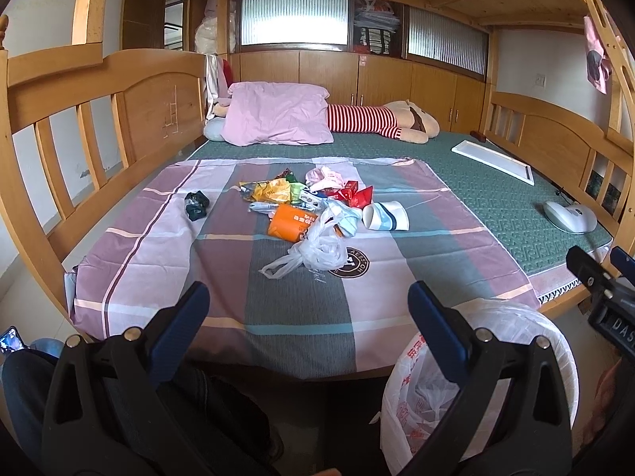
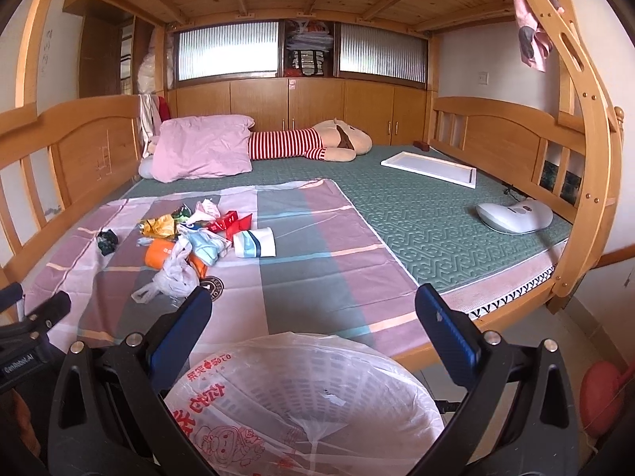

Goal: Collect trash

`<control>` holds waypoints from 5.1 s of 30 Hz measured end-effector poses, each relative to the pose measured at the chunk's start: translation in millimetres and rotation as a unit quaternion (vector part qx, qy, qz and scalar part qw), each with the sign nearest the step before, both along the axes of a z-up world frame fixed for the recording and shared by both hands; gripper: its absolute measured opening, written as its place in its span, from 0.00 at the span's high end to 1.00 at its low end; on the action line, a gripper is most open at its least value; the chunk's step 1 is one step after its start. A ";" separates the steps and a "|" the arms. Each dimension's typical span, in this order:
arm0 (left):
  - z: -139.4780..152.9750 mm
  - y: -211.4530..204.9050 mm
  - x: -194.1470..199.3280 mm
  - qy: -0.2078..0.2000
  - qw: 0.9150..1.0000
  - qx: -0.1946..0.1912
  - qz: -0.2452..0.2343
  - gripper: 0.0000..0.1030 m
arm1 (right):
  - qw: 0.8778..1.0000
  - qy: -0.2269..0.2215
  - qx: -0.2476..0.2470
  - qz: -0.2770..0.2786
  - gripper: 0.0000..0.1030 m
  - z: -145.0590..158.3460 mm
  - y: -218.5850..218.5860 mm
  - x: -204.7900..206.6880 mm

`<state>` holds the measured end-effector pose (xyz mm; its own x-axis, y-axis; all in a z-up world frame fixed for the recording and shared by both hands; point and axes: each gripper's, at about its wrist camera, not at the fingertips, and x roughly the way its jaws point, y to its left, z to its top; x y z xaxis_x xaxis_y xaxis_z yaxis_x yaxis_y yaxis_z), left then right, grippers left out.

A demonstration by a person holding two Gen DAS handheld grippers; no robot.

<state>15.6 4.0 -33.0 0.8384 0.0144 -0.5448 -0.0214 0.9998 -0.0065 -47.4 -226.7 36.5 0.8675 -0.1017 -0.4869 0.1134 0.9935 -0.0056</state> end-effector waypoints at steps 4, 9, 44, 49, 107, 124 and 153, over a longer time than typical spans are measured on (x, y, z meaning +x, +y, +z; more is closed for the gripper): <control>-0.2 -0.8 0.1 -0.001 1.000 0.003 0.000 0.03 | 1.000 -0.006 -0.001 0.004 0.02 0.9 0.8 -1.0; -2.2 -0.7 0.8 0.002 1.000 0.004 0.003 0.03 | 1.000 -0.009 0.009 0.014 0.03 1.1 1.4 -2.2; -145.1 158.1 239.4 0.200 0.947 -0.222 0.120 0.07 | 0.972 0.200 0.091 0.083 0.29 -50.7 36.2 149.8; -126.7 98.9 271.8 0.168 0.974 -0.152 -0.005 0.04 | 0.975 0.183 0.107 0.067 0.27 -33.7 45.5 194.6; -116.3 95.3 200.8 0.118 0.984 -0.134 -0.023 0.67 | 0.989 0.100 0.035 0.099 0.81 6.0 31.6 168.3; -114.5 66.4 175.4 0.126 0.951 -0.213 -0.184 0.68 | 0.951 0.266 0.150 0.049 0.48 -60.7 -15.2 14.5; -90.0 21.5 130.1 0.110 0.859 -0.321 -0.383 0.08 | 0.968 0.130 0.199 -0.078 0.33 0.7 -43.5 29.4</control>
<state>145.7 25.5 -123.1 0.3436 -0.8584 -0.3808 0.5710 0.5129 -0.6410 -18.0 -270.2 37.2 0.6997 0.0193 -0.7142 0.3077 0.8940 0.3256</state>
